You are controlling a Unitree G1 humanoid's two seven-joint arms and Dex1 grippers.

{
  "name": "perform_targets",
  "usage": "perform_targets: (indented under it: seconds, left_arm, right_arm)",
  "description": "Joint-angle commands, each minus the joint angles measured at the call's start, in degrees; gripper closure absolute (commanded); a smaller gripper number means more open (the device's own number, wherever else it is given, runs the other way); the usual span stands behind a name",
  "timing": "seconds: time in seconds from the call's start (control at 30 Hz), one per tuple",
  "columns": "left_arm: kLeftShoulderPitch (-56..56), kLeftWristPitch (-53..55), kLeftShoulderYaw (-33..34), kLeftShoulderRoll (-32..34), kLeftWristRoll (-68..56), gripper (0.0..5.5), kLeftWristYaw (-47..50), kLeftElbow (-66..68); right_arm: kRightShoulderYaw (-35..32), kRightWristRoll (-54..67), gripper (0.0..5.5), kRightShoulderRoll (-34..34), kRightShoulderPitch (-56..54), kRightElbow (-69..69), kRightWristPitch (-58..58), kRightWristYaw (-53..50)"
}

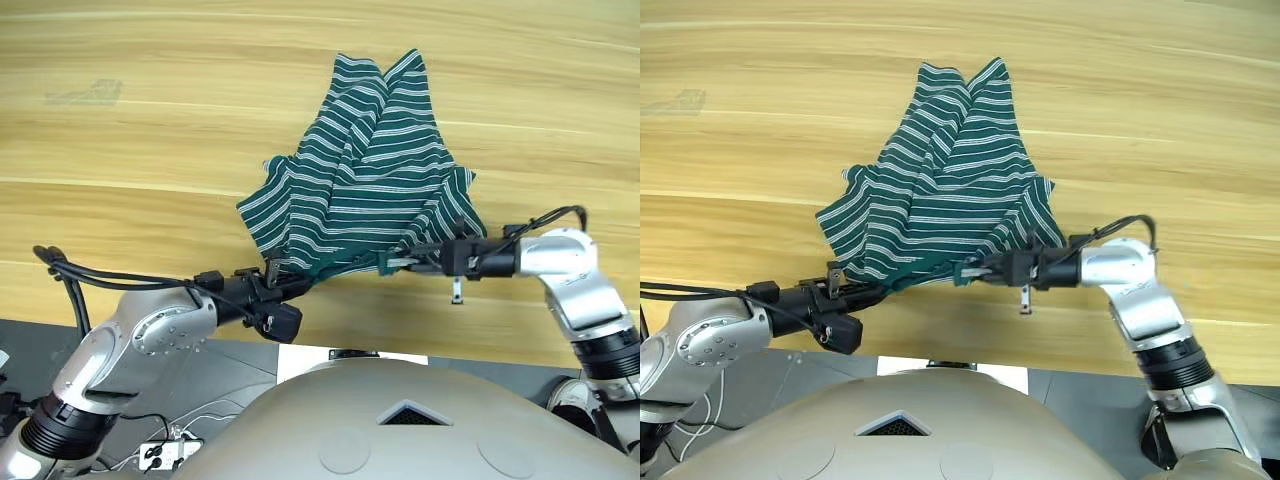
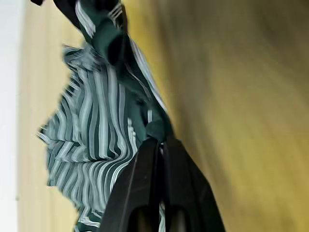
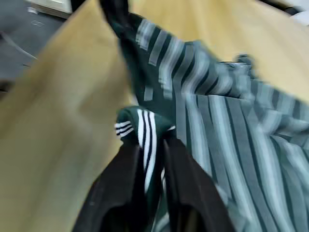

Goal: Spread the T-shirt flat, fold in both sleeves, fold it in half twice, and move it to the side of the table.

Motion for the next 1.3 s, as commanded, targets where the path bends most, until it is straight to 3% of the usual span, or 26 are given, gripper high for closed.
perform_targets:
  seconds: [0.03,0.3,0.43,0.53,0.67,0.8,1.03,1.3]
  left_arm:
    - [-2.2,1.05,0.51,-1.47,-1.82,4.79,0.09,0.73]
    - [-2.54,3.65,2.85,-1.09,-11.39,3.3,-3.04,-2.63]
    - [-2.24,9.94,9.39,0.97,-35.44,2.73,-9.13,-7.74]
    - [-14.68,16.45,13.45,-4.5,-45.71,2.37,-4.0,-2.38]
    - [-32.72,20.61,7.78,-13.73,-29.34,2.37,10.47,15.83]
    - [-37.2,16.68,1.63,-18.55,-20.96,2.37,13.35,22.6]
    - [-46.64,6.27,-5.55,-24.98,-9.2,2.37,18.11,44.79]
    - [-57.7,-4.33,-12.39,-31.66,3.22,2.37,28.78,80.05]
  right_arm:
    - [-0.86,4.22,4.01,-0.45,-1.05,-2.0,1.19,2.15]
    - [-3.84,19.82,2.39,-5.01,0.11,-4.55,9.4,12.72]
    - [-9.54,30.25,1.74,-1.84,-4.16,-4.43,15.63,10.6]
    - [-12.9,27.17,1.65,4.72,-12.25,2.94,13.93,1.16]
    - [-11.24,7.04,1.65,14.65,-26.05,23.69,3.46,-20.47]
    - [-4.31,-13.3,1.65,14.81,-35.11,42.64,-7.78,-33.42]
    - [2.47,-27.38,1.65,19.72,-48.58,71.21,-15.4,-43.38]
    - [4.68,-32.49,1.65,22.77,-51.63,83.65,-16.19,-47.46]
